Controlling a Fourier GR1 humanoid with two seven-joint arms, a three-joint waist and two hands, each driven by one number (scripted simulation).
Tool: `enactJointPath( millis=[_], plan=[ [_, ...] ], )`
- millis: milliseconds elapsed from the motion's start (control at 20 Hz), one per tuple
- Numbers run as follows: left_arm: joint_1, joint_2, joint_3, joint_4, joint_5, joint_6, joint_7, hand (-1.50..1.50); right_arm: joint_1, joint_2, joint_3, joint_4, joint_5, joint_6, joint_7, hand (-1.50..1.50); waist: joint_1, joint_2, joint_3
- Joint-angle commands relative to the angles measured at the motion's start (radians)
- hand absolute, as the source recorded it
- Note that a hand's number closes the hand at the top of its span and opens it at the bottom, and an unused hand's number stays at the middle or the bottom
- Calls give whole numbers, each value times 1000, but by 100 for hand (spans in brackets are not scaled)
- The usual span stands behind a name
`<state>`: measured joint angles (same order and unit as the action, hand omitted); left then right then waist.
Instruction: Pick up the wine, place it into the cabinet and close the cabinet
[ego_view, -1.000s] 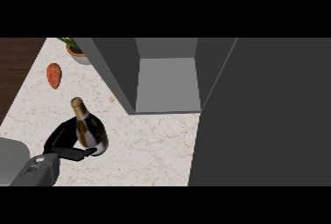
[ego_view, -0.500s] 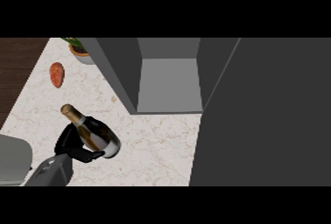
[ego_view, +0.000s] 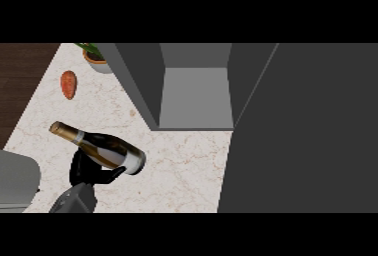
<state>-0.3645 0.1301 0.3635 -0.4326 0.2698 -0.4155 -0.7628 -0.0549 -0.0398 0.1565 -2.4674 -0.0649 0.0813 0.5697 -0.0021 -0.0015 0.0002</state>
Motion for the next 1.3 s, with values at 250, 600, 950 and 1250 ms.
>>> enactJointPath(
  millis=[250, 600, 950, 1250],
  plan=[
    [145, -107, -117, -367, 39, 13, 164, 150, -40, -18, -76, 15, -76, 15, 13, -150, 14, -4, 2],
    [190, -129, -413, -595, 184, 209, 271, 150, 34, 18, -5, -9, -24, 24, -33, -150, 3, -4, 1],
    [280, -130, -657, -752, 261, 441, 268, 150, -156, 1, -64, 53, -54, -25, 69, -150, 3, 1, 0],
    [245, -130, -749, -753, 373, 580, 263, 150, -56, -22, -97, -21, -102, 12, 64, -150, -3, 1, 0]
  ],
)
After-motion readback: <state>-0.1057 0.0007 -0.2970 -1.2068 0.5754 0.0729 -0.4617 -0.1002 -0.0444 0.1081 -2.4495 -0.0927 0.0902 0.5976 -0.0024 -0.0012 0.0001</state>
